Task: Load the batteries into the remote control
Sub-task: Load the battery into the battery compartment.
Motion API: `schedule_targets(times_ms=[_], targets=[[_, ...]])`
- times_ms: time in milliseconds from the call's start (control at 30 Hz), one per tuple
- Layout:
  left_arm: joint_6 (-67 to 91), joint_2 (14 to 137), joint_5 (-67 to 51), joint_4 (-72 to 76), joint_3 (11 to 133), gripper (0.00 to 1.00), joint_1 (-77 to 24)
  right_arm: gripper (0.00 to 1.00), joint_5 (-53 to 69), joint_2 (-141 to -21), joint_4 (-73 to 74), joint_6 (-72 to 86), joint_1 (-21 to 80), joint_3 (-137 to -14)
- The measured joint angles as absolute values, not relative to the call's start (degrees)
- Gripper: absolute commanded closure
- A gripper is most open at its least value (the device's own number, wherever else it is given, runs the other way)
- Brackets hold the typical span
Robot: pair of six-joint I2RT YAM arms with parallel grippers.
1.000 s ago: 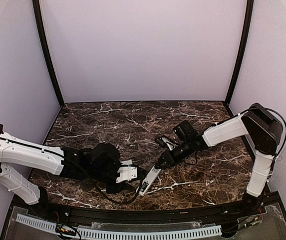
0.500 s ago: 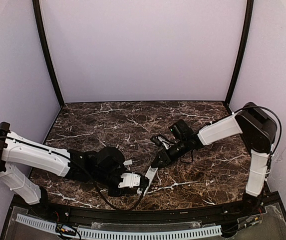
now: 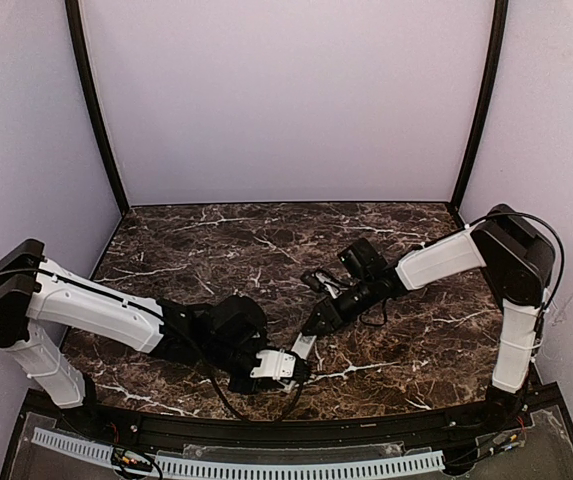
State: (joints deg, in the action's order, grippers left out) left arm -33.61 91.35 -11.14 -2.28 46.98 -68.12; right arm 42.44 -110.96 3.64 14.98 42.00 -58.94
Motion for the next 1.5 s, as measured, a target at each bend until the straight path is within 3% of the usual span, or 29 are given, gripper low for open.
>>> schedule_targets(times_ms=[1500], targets=[[-35.8,96.6,-9.2,-0.7,49.4,0.94,-68.2,0.68,42.7,-111.4,4.0,14.2,42.1,-59.8]])
